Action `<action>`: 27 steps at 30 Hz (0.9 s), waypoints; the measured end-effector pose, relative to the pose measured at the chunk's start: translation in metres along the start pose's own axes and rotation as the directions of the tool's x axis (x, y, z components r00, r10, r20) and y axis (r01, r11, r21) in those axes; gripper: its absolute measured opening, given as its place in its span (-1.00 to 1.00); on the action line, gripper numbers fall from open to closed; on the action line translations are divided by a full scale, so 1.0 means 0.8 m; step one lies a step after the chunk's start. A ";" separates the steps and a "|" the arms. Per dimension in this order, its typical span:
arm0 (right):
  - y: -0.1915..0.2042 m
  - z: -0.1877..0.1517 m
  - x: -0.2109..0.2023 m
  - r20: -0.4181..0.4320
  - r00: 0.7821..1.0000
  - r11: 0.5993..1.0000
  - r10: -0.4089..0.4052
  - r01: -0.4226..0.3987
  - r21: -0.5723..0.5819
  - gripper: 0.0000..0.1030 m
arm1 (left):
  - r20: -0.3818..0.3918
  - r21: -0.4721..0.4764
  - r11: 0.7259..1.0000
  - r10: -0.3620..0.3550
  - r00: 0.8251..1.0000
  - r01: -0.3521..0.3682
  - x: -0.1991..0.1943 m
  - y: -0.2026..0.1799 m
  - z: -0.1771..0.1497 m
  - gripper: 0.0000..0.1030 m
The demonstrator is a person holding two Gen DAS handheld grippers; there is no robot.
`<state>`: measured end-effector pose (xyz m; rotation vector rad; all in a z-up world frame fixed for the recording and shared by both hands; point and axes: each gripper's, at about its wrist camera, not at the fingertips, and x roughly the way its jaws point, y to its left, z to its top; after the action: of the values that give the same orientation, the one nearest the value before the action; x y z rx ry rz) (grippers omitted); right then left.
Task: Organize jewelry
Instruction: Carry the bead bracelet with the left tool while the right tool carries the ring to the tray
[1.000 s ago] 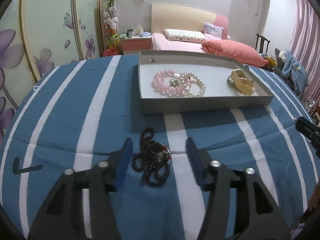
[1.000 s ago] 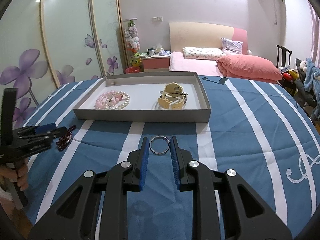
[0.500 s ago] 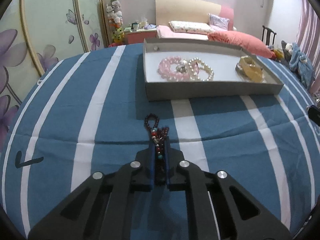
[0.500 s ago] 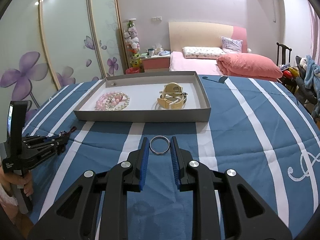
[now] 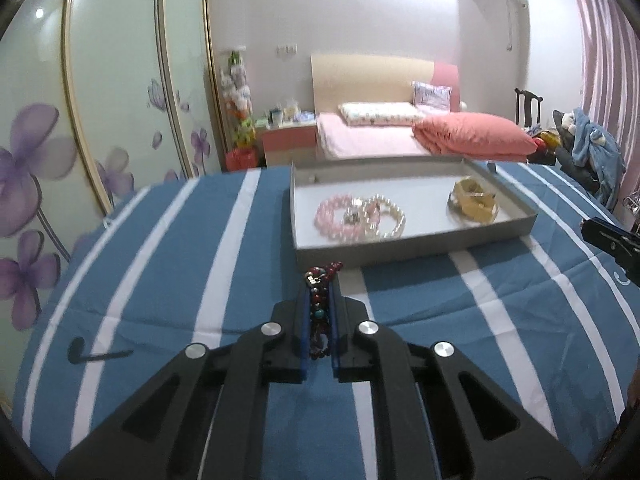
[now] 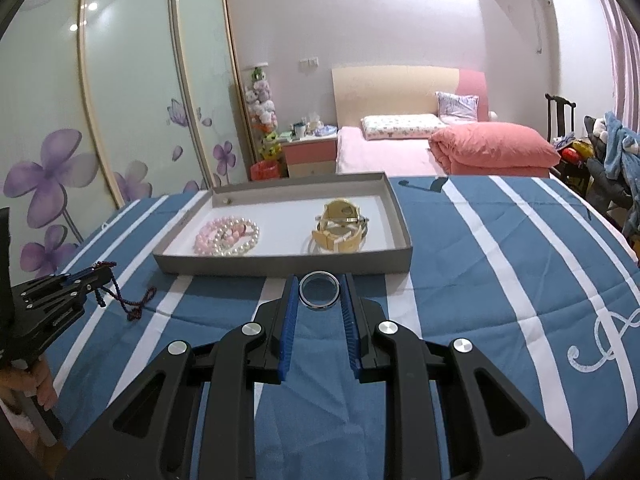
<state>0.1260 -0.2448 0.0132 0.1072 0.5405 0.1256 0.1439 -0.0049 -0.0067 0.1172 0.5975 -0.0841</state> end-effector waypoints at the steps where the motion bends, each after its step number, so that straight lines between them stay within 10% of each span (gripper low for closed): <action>1: 0.000 0.001 -0.002 0.009 1.000 1.000 -0.001 0.001 -0.001 -0.56 | 0.014 0.007 1.000 0.008 1.000 -0.008 -0.003 -0.003 0.002 -0.83; 27: 0.017 0.058 -0.032 0.269 0.963 0.997 -0.001 0.020 -0.068 -0.56 | 0.234 0.018 1.000 -0.017 0.972 0.013 -0.054 -0.033 0.066 -0.83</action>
<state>0.1274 -0.2380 0.0675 0.0516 0.2648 0.1177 0.1347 -0.0365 0.0587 0.1163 0.3622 -0.1159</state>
